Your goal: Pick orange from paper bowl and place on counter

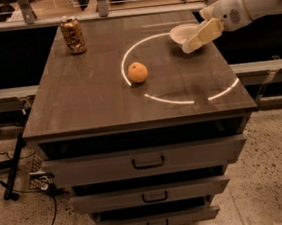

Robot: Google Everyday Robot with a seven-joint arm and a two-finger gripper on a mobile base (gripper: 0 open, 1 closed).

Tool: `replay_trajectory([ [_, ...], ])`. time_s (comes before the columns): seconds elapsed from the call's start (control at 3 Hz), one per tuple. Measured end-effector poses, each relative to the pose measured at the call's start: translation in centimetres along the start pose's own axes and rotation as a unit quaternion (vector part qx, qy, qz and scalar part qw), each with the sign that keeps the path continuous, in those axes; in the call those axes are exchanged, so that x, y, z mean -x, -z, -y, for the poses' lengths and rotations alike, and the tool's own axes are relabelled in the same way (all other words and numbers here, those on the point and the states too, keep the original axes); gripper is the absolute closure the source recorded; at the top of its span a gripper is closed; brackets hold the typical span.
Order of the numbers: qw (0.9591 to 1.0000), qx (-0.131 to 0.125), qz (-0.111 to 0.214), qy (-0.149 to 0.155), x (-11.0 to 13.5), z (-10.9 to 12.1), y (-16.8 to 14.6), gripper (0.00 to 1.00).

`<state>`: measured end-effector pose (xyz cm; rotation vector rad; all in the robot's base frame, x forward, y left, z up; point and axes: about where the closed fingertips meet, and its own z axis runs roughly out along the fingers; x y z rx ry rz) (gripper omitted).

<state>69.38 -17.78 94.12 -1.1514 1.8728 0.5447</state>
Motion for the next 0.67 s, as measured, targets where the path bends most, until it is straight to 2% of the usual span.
replay_trajectory([
  [0.33,0.9993,-0.035,0.011,-0.009,0.71,1.10,4.24,0.00],
  [0.67,0.9992,-0.037,0.013,-0.009,0.80,1.20,4.45,0.00],
])
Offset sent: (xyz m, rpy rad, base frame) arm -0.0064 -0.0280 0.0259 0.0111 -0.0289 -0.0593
